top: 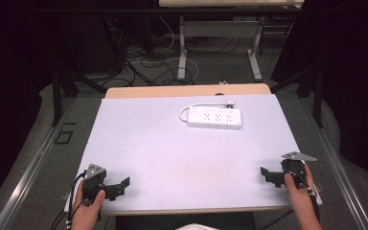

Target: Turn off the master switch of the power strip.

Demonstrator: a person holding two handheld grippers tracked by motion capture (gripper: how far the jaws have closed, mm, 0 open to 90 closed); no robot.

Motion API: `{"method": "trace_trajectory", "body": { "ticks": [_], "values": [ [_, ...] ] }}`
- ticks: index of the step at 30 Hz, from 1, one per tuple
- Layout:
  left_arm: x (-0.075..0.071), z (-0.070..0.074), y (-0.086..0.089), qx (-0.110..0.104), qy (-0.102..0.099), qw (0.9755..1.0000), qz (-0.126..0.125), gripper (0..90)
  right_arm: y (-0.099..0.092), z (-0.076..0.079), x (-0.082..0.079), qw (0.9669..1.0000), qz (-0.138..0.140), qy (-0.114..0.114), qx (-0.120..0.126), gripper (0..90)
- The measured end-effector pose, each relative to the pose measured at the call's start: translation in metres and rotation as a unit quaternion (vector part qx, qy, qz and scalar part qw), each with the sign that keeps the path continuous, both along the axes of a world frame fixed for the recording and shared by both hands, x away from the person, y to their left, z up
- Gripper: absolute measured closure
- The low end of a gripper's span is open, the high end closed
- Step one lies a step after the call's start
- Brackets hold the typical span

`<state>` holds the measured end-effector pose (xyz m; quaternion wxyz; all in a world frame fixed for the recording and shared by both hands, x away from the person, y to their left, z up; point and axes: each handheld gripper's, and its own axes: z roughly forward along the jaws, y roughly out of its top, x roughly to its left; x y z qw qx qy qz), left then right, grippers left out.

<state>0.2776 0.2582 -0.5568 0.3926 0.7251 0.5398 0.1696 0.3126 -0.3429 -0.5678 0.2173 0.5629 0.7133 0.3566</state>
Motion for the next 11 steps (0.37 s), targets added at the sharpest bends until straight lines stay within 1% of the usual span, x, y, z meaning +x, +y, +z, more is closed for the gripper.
{"method": "trace_trajectory", "body": {
  "ticks": [1,4,5,7,8,9,11],
  "values": [
    [-0.0001,0.0010,0.0010,0.002,0.007,1.0000,-0.004,0.5,0.0000,0.0000,0.0000,1.0000,-0.003,-0.001,-0.001,1.1],
    [0.0001,0.0006,0.0011,0.001,0.003,1.0000,-0.001,0.5,0.0004,0.0003,-0.0005,1.0000,-0.004,-0.002,-0.002,1.3],
    [0.0002,0.0006,0.0012,0.001,0.002,1.0000,-0.001,0.5,0.0011,-0.0002,-0.0004,1.0000,-0.007,-0.006,-0.001,1.3],
    [0.0000,0.0005,0.0014,0.000,0.002,1.0000,-0.001,0.5,0.0017,0.0001,-0.0003,1.0000,-0.003,-0.004,0.000,1.4],
    [-0.0001,0.0005,0.0014,0.000,0.002,1.0000,0.000,0.5,0.0014,0.0011,-0.0004,1.0000,0.003,0.000,-0.002,1.4],
    [-0.0002,0.0004,0.0014,-0.001,0.002,1.0000,0.000,0.5,0.0028,0.0018,-0.0003,1.0000,0.002,0.000,0.000,1.4],
    [-0.0003,0.0003,0.0013,-0.001,0.002,1.0000,0.002,0.6,0.0033,0.0030,-0.0004,1.0000,0.007,-0.002,-0.004,1.4]
  ]
}}
